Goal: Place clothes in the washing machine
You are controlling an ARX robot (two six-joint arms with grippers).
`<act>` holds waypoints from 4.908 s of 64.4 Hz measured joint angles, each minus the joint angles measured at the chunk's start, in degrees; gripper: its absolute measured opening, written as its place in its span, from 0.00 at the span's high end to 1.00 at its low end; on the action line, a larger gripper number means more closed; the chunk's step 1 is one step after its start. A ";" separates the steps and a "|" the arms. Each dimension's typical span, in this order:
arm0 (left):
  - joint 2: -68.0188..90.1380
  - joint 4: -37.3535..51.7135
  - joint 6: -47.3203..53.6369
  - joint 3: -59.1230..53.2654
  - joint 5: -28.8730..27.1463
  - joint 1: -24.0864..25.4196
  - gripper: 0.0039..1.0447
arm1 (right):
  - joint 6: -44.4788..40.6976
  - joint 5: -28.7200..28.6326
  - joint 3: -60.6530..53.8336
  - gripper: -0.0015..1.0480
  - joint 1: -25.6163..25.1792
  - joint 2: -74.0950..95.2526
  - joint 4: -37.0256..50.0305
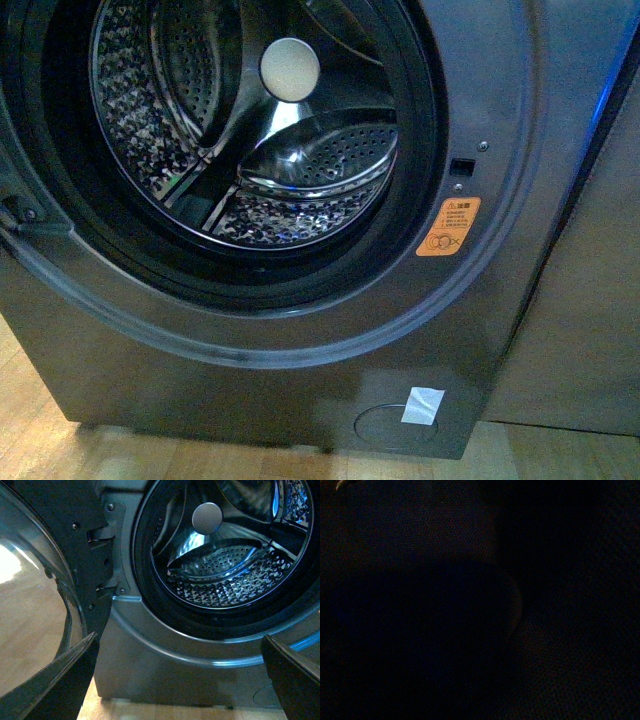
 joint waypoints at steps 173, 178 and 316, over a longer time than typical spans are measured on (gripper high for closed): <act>0.00 0.00 0.00 0.00 0.00 0.00 0.06 | 16.79 7.63 37.05 0.86 95.12 -80.13 -25.27; 0.00 0.00 0.00 0.00 0.00 0.00 0.06 | 15.65 8.76 34.67 0.86 99.86 -80.41 -24.17; 73.29 79.45 -57.90 45.33 44.63 4.48 0.06 | 12.35 9.94 26.93 0.86 105.18 -83.47 -20.06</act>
